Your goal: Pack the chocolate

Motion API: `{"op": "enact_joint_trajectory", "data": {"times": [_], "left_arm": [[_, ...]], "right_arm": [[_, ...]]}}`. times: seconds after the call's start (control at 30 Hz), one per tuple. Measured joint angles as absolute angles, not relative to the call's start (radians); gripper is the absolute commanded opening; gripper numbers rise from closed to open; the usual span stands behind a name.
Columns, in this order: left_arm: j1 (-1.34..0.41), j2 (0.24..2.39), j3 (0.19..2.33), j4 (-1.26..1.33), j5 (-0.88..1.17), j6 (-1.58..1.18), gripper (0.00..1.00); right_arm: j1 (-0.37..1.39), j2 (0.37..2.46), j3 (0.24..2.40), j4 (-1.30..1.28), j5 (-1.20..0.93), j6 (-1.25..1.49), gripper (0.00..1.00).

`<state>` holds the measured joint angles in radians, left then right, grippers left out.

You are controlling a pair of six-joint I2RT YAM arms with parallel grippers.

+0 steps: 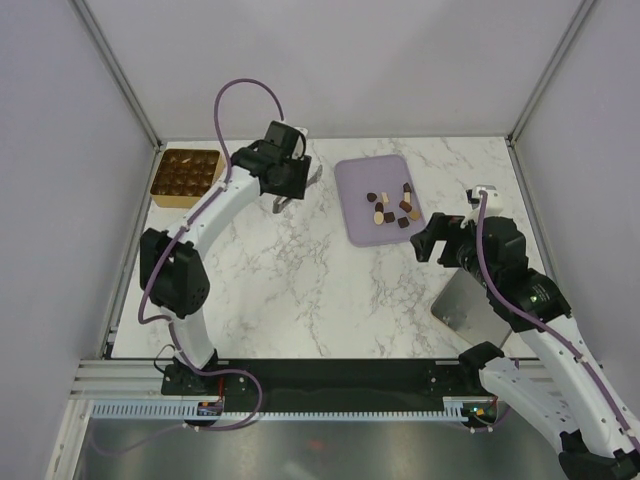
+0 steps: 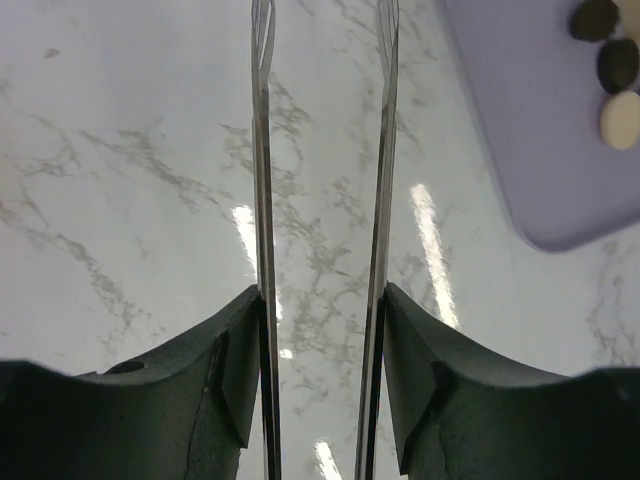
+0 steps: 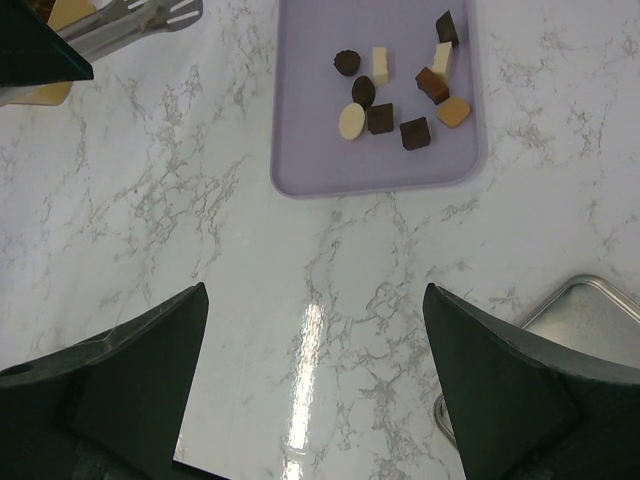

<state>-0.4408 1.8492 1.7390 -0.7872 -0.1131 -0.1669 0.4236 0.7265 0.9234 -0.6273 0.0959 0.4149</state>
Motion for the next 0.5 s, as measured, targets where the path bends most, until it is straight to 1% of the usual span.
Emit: {"op": "enact_joint_trajectory", "data": {"times": [0.3,0.5], "left_arm": [[-0.691,1.821,1.696,-0.749,-0.048,-0.208,0.55],[-0.789,1.837,1.694,-0.733,-0.043,-0.242,0.55]], "right_arm": [[0.424,0.722,0.923,-0.653,0.109,0.414,0.97],[0.424,0.722,0.923,-0.654,0.113,0.411,0.97]]}}
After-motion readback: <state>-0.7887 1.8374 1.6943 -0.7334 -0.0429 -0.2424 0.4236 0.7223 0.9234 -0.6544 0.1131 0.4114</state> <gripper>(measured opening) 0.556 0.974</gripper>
